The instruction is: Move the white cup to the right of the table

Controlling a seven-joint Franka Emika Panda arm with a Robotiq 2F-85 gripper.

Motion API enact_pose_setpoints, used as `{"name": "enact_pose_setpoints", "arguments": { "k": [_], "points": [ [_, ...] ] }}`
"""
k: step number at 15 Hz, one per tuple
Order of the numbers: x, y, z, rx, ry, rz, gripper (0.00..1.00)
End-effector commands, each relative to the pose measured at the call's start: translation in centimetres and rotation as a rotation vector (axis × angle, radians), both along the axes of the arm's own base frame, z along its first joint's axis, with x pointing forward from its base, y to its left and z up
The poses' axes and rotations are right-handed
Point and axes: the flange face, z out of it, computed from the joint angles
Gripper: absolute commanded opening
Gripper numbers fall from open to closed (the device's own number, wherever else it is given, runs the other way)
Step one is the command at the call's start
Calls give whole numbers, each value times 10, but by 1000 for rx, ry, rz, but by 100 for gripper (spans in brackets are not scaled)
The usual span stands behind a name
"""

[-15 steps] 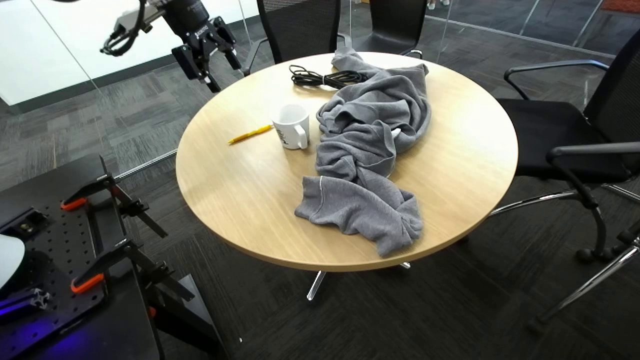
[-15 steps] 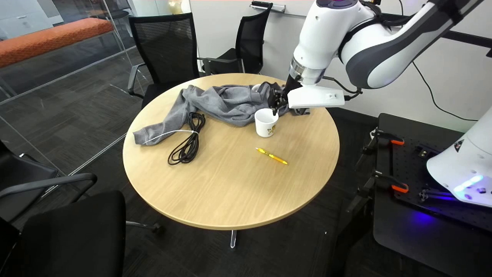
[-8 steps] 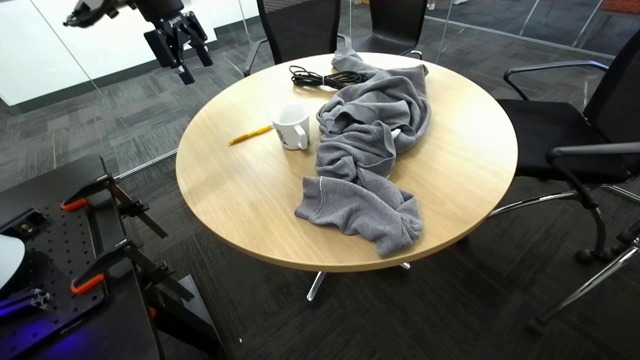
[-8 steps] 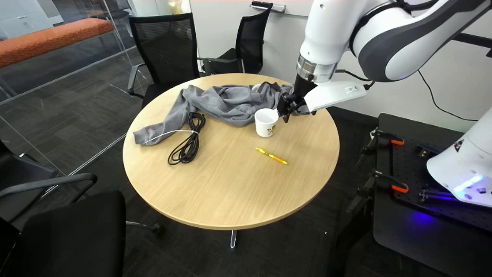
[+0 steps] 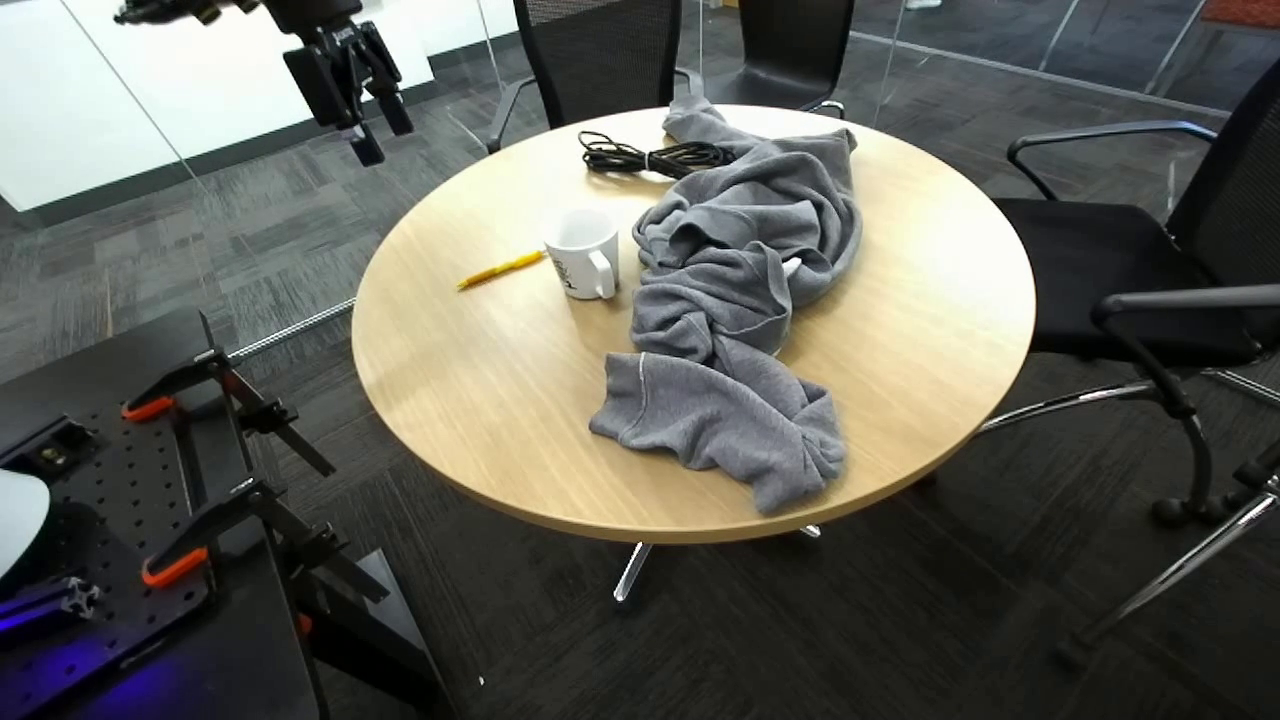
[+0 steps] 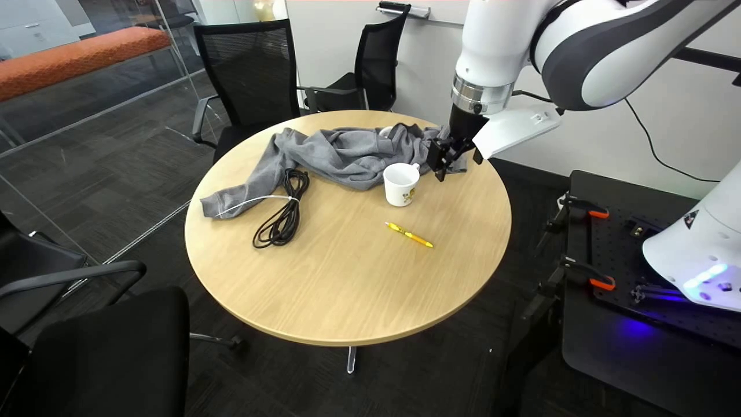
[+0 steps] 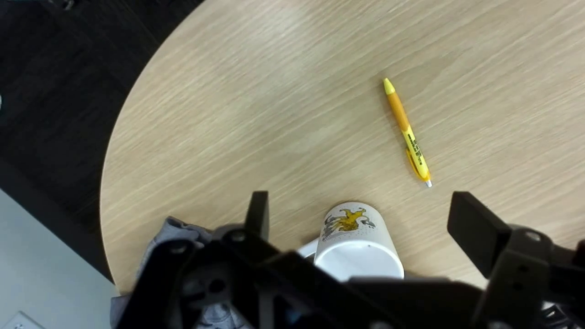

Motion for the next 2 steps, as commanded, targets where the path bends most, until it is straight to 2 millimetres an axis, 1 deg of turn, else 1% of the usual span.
{"name": "enact_pose_setpoints", "arguments": {
  "k": [1,2],
  "points": [
    [0,0,1,0,1,1,100],
    [0,0,0,0,1,2,100]
  ]
}}
